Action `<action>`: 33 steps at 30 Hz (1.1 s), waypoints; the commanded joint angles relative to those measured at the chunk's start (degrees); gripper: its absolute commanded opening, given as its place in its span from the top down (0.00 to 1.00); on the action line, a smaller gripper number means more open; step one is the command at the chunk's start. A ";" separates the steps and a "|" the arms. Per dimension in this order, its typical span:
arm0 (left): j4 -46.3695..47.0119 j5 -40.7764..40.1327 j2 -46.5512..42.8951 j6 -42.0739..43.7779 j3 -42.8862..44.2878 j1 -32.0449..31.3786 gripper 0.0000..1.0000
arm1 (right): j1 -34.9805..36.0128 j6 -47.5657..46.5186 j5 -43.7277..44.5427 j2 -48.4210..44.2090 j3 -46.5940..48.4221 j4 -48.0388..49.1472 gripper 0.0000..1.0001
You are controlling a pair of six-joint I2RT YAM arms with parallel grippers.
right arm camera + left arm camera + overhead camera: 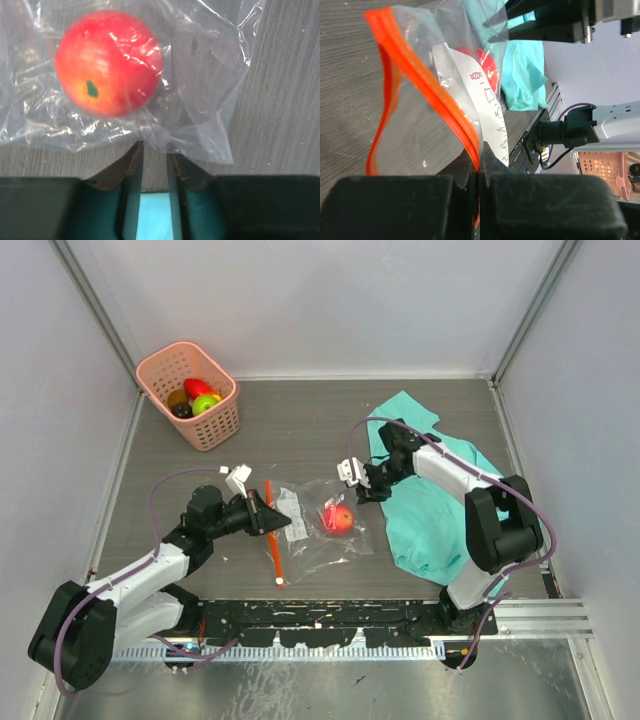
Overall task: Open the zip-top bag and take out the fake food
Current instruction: Pick up the fake fruit from the zipper food storage bag.
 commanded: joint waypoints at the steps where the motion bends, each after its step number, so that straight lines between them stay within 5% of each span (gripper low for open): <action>1: -1.15 1.10 -0.88 3.55 0.32 -0.20 1.00 | -0.33 -3.63 -3.10 -5.39 -0.73 -2.28 0.61; 11: -1.01 4.93 2.47 4.37 1.37 -0.20 1.00 | 0.10 -17.96 -11.93 -14.53 -10.34 -0.60 0.16; 19: -1.82 5.34 2.14 4.33 1.54 -0.20 1.00 | 7.96 -7.10 -2.08 -13.74 -12.89 13.99 0.14; 33: -2.47 8.49 8.52 5.81 6.17 -0.27 1.00 | 12.33 -6.66 5.28 -6.74 -12.03 15.40 0.20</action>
